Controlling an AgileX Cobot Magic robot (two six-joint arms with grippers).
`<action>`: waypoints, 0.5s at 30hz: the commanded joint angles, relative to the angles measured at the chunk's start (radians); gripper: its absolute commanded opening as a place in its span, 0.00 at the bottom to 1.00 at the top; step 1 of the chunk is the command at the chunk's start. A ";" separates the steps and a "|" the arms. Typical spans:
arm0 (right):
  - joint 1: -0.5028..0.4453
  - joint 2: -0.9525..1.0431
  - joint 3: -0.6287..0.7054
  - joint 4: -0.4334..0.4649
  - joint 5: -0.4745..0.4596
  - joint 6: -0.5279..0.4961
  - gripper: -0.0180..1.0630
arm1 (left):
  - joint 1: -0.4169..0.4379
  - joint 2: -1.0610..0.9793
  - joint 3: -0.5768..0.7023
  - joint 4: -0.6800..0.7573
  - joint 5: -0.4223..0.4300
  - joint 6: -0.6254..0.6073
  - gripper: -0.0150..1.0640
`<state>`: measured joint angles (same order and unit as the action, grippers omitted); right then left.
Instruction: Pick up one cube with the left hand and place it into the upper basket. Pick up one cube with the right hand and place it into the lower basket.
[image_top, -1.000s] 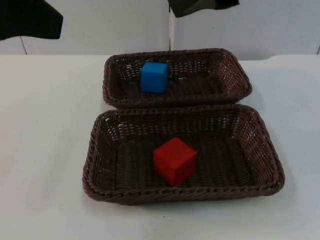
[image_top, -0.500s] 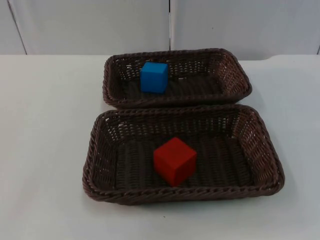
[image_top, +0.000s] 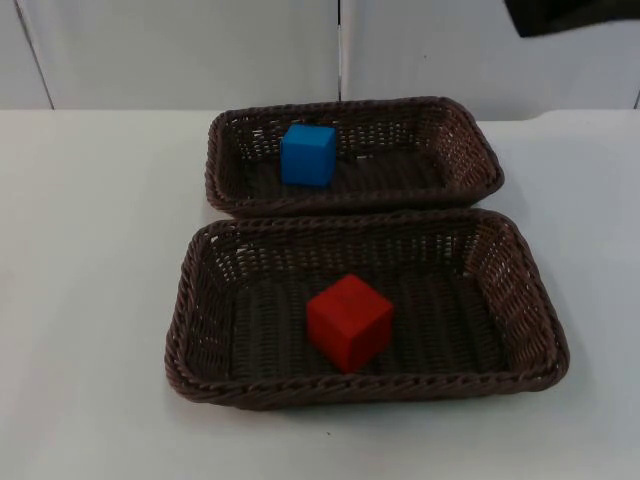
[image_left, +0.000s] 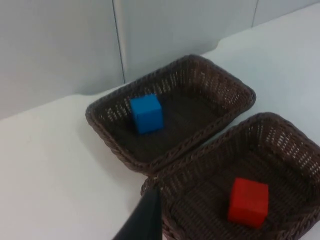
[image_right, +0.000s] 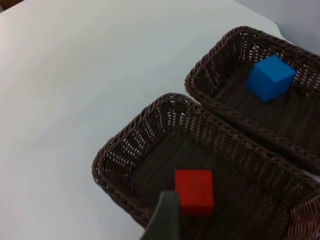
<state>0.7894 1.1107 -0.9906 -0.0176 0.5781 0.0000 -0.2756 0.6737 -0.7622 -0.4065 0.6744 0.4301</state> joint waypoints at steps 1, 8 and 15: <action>0.003 -0.033 0.026 0.002 -0.020 -0.014 0.71 | -0.002 -0.026 0.002 0.007 0.009 0.008 0.88; 0.003 -0.157 0.128 0.002 -0.051 -0.014 0.71 | -0.002 -0.130 0.002 0.019 0.074 0.017 0.88; 0.003 -0.266 0.194 0.002 -0.055 -0.014 0.71 | -0.002 -0.227 0.002 0.074 0.188 0.011 0.88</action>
<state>0.7894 0.8886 -0.8215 -0.0176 0.5352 0.0000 -0.2756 0.4864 -0.7622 -0.3665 0.8109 0.4433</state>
